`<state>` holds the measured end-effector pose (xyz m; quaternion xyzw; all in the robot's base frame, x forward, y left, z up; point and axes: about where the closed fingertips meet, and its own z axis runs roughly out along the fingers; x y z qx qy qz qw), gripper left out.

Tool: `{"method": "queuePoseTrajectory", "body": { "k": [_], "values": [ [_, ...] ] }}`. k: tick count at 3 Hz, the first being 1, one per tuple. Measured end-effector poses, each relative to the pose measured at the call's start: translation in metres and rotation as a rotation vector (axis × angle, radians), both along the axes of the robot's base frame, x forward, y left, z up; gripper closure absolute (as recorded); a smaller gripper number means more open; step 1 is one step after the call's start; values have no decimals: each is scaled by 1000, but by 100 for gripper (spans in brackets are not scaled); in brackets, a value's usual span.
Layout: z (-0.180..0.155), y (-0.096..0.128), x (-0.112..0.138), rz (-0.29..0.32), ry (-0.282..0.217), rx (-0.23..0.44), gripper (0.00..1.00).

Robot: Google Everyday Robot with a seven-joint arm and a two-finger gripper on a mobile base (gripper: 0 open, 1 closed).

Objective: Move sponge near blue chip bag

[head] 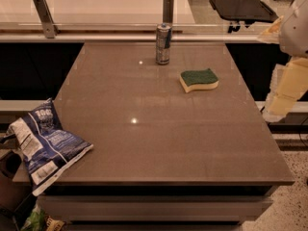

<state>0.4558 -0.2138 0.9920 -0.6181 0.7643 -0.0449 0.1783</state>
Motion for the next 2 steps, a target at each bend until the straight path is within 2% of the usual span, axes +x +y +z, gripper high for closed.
{"method": "queuePoseTrajectory", "body": {
  "k": [2],
  "values": [
    [2, 1, 59, 88, -4, 27, 0]
  ]
}}
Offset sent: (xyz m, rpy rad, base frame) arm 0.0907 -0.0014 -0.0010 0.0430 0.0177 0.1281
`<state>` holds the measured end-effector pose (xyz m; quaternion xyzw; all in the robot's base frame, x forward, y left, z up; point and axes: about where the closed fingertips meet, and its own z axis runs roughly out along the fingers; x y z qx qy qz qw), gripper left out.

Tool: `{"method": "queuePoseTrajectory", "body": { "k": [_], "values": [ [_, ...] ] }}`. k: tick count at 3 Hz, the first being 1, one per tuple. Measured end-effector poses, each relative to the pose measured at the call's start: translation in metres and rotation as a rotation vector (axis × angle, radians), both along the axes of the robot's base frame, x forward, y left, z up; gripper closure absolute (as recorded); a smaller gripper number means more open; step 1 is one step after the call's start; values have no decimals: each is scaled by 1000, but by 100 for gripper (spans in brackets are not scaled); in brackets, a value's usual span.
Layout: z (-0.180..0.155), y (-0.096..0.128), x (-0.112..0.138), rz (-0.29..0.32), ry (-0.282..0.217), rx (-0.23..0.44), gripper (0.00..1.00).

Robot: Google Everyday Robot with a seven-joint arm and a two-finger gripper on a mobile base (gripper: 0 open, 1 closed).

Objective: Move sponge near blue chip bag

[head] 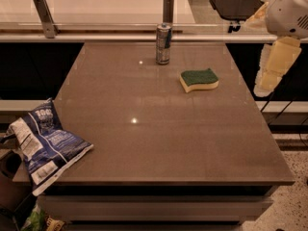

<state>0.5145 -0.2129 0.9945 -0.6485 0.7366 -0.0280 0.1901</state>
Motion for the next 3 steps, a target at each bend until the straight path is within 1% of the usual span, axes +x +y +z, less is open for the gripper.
{"method": "queuePoseTrajectory", "body": {
  "k": [1, 2, 3],
  "values": [
    [-11, 0, 28, -8, 5, 11, 0],
    [-31, 0, 57, -20, 56, -2, 0],
    [-46, 6, 82, -8, 96, -15, 0]
  ]
}}
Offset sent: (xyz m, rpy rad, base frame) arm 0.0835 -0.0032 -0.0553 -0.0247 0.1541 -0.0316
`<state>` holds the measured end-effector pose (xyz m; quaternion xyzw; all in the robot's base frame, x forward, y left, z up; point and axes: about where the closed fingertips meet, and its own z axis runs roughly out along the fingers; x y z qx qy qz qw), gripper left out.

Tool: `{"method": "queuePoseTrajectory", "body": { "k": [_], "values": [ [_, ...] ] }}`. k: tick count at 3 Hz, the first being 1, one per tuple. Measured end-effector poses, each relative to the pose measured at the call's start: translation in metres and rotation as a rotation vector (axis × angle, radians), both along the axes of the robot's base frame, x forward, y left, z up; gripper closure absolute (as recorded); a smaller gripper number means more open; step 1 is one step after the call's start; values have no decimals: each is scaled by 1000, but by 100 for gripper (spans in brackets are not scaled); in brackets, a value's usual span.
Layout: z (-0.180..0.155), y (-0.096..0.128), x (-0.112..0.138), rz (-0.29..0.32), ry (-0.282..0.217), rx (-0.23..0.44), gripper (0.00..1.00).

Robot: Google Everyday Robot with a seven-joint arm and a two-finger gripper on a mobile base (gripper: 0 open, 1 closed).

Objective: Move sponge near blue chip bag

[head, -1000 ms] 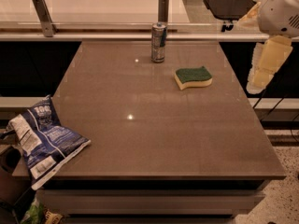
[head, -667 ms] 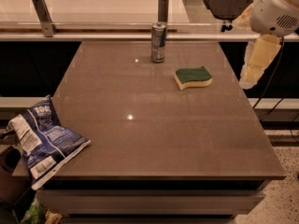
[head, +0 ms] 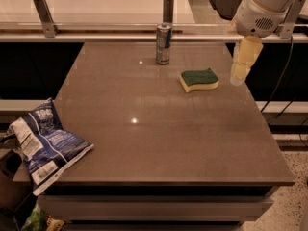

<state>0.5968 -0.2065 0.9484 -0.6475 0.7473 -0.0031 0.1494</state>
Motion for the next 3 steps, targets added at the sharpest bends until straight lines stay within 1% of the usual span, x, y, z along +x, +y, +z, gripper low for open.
{"method": "queuePoseTrajectory", "body": {
  "k": [1, 2, 3],
  "values": [
    [-11, 13, 25, 35, 23, -19, 0],
    [-19, 24, 42, 60, 25, -14, 0],
    [-33, 31, 50, 76, 40, 9, 0]
  ]
}}
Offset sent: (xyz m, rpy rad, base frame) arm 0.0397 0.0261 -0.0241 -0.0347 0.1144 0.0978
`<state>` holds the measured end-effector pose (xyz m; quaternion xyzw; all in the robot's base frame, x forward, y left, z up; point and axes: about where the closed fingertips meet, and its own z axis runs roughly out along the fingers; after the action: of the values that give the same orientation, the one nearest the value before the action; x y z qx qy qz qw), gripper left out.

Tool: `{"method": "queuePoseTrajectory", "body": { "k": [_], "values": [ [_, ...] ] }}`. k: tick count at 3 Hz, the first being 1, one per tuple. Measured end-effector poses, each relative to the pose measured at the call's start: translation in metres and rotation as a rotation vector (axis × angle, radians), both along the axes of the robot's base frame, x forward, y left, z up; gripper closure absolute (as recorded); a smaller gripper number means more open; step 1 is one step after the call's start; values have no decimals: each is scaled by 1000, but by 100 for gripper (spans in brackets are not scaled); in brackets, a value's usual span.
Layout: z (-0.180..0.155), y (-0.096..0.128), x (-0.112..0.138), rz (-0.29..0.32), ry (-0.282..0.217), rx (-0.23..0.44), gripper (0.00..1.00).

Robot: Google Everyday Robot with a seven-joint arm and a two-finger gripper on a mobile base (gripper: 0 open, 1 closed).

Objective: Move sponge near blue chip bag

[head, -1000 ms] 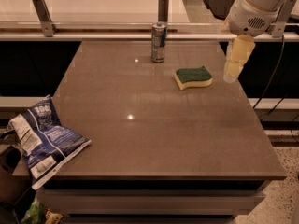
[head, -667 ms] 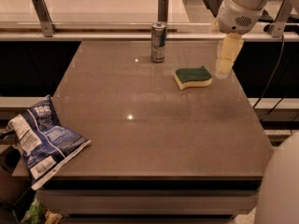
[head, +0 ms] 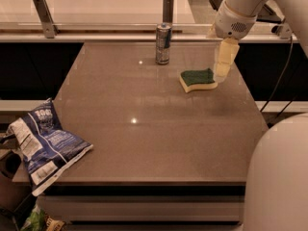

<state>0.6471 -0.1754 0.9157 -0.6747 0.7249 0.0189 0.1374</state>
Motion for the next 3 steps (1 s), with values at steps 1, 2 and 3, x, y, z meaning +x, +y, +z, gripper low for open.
{"method": "queuePoseTrajectory", "body": {
  "k": [1, 2, 3],
  "values": [
    [-17, 7, 5, 15, 27, 25, 0],
    [-33, 16, 10, 41, 60, 42, 0],
    [-45, 22, 12, 64, 83, 49, 0]
  ]
}}
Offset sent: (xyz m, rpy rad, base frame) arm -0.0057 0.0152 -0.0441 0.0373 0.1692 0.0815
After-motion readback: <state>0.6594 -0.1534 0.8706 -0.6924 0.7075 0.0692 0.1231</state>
